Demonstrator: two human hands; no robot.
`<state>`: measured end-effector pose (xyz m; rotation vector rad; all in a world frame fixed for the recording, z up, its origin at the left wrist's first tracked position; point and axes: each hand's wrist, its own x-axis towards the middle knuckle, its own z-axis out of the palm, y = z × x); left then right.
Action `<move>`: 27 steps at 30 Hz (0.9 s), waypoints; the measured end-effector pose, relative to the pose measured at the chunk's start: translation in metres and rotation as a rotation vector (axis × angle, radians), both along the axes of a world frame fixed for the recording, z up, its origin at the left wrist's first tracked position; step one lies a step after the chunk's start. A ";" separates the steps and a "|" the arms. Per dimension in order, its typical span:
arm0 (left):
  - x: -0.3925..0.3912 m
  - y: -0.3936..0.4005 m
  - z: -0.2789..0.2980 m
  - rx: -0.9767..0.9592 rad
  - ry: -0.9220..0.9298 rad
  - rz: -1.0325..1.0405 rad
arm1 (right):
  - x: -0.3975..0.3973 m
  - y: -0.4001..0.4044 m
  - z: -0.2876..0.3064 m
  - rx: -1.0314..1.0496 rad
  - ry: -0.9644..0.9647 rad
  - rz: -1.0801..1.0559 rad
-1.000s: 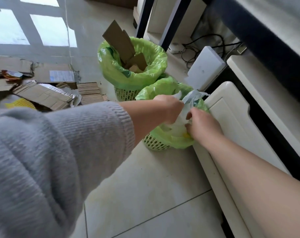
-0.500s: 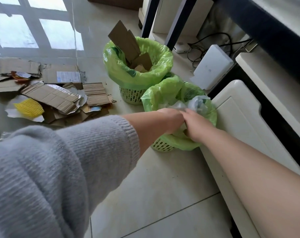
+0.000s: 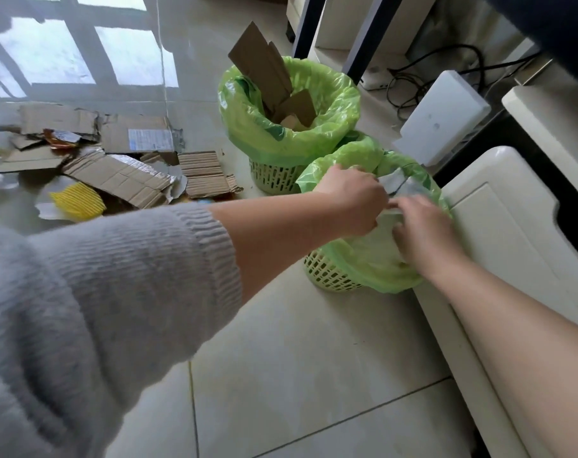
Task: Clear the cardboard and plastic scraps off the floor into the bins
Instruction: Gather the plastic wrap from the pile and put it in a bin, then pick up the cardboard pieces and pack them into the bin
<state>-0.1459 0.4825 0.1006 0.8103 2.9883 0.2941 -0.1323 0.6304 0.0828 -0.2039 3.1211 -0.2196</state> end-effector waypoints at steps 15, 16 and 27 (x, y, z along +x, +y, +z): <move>0.131 -0.270 -0.004 0.379 -0.294 0.700 | 0.080 -0.182 0.026 -0.376 0.044 0.386; 0.139 -0.278 -0.007 0.389 -0.318 0.727 | 0.082 -0.190 0.025 -0.340 0.014 0.380; 0.277 -0.309 0.040 0.588 -0.563 0.850 | 0.199 -0.281 0.060 -0.210 -0.356 0.274</move>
